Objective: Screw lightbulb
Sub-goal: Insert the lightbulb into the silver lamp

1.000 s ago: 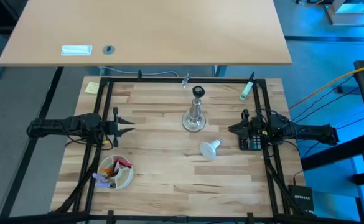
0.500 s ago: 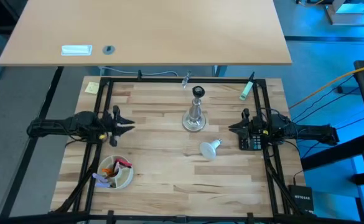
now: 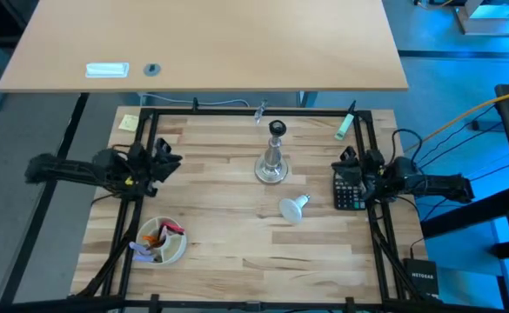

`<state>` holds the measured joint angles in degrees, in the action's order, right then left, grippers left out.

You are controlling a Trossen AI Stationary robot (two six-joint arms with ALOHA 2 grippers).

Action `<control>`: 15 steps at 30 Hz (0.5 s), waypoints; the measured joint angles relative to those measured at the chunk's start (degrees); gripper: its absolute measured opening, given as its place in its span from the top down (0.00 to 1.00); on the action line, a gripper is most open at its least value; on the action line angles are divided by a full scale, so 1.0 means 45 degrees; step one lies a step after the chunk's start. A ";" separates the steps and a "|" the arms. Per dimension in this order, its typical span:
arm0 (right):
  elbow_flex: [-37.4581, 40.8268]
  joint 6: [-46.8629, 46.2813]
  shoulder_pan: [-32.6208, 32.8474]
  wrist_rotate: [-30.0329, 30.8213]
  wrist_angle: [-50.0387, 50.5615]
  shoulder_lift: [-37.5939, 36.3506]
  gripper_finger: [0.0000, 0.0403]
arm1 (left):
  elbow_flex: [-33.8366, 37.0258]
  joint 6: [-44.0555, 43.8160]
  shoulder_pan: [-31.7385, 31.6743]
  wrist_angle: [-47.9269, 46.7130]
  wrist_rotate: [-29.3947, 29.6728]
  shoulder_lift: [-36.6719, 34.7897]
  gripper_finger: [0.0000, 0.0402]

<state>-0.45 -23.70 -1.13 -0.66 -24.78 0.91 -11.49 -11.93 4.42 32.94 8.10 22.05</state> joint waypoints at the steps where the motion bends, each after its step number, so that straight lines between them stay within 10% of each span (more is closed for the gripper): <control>1: -0.0003 0.0002 -0.0001 -0.0013 -0.0214 0.0000 0.86 | -0.0517 0.0112 0.0068 -0.0229 0.0000 0.0798 0.78; 15: -0.1301 0.1957 -0.0005 0.2696 -0.1476 0.0185 0.85 | -0.5602 0.2890 -0.0177 -0.1146 0.0005 0.9834 0.78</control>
<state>-6.31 -14.90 -1.15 11.48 -31.42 1.74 -36.70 1.07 3.62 27.78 8.12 66.30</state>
